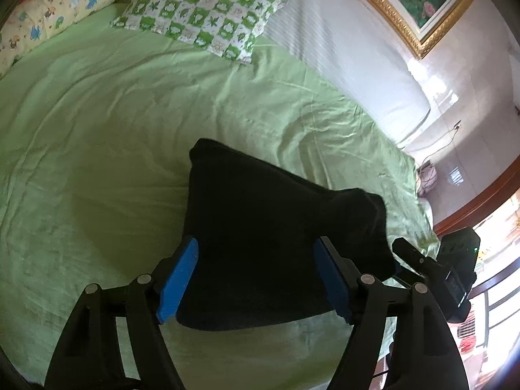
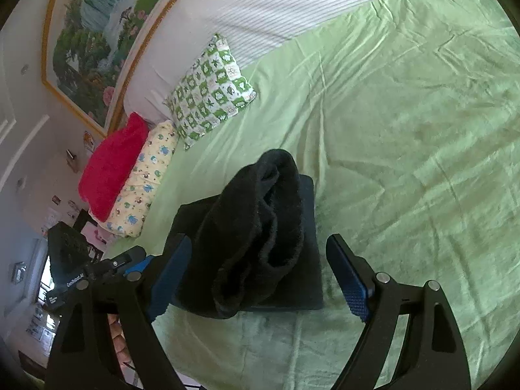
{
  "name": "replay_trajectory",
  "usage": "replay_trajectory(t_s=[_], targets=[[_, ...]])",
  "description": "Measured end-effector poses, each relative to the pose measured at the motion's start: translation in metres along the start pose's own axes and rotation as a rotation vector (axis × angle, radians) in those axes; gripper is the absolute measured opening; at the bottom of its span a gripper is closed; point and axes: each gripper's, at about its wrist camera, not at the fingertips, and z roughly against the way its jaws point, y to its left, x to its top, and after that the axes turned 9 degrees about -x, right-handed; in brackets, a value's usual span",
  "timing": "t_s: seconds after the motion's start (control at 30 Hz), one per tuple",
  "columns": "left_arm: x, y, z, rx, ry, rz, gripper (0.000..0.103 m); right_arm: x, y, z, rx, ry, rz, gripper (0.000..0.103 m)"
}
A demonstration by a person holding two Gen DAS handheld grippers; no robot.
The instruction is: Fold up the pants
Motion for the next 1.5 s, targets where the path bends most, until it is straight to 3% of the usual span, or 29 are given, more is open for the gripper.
replay_trajectory(t_s=[0.53, 0.83, 0.9, 0.97, 1.03, 1.07, 1.17, 1.23, 1.5], targets=[[0.009, 0.028, -0.033, -0.016, 0.049, 0.079, 0.078, -0.003, -0.014, -0.024, 0.008, 0.057, -0.027, 0.086], [0.01, 0.053, -0.059, -0.075, 0.083, 0.144, 0.081, -0.004, -0.018, -0.024, 0.036, 0.067, -0.022, 0.086], [0.01, 0.056, -0.058, -0.093, 0.081, 0.148, 0.077, -0.003, -0.017, -0.026, 0.044, 0.074, -0.017, 0.086], [0.011, 0.055, -0.058, -0.116, 0.086, 0.138, 0.062, -0.002, -0.017, -0.029, 0.061, 0.079, -0.014, 0.085], [0.011, 0.053, -0.057, -0.107, 0.086, 0.121, 0.057, -0.002, -0.017, -0.036, 0.097, 0.106, -0.017, 0.074], [0.012, 0.049, -0.057, -0.102, 0.085, 0.106, 0.052, -0.002, -0.017, -0.04, 0.107, 0.125, -0.024, 0.073], [0.014, 0.036, -0.052, -0.101, 0.071, 0.063, 0.036, -0.003, -0.017, -0.044, 0.11, 0.141, -0.037, 0.054], [0.015, 0.029, -0.049, -0.105, 0.07, 0.047, 0.034, -0.003, -0.019, -0.041, 0.132, 0.134, -0.064, 0.048], [0.015, 0.015, -0.02, -0.09, 0.029, 0.016, 0.031, -0.002, 0.006, -0.02, 0.139, 0.098, -0.013, 0.044]])
